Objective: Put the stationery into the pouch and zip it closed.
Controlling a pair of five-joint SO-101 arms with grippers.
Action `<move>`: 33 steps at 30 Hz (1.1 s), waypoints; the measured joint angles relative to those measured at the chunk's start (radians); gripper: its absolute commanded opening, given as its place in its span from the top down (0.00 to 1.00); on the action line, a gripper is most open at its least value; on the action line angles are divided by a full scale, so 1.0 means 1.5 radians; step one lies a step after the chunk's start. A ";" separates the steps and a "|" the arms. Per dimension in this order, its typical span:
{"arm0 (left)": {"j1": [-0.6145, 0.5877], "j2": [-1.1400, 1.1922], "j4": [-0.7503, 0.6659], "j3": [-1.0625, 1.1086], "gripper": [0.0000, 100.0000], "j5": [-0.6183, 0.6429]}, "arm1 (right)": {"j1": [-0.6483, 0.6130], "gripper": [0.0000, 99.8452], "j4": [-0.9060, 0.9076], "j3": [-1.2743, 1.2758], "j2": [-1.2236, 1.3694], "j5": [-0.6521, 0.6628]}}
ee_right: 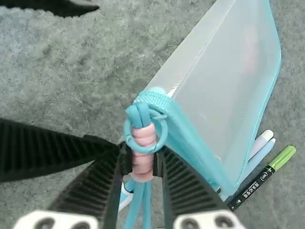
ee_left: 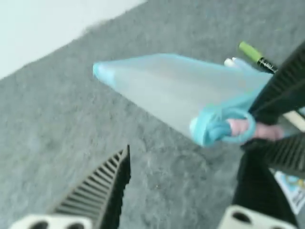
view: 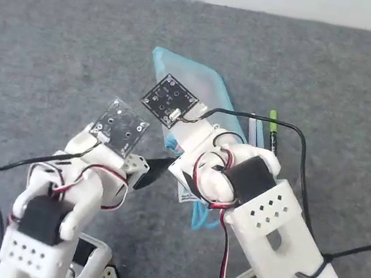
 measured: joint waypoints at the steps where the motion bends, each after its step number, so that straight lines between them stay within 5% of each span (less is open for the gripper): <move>1: 0.000 -0.001 -0.013 0.014 0.65 0.000 | 0.000 0.99 0.004 0.000 -0.001 0.000; 11: -0.047 0.005 -0.138 0.101 0.65 0.016 | -0.001 0.99 0.049 0.000 -0.095 0.000; 33: 0.007 0.002 -0.032 0.034 0.65 0.052 | -0.002 0.99 0.049 0.000 -0.060 0.000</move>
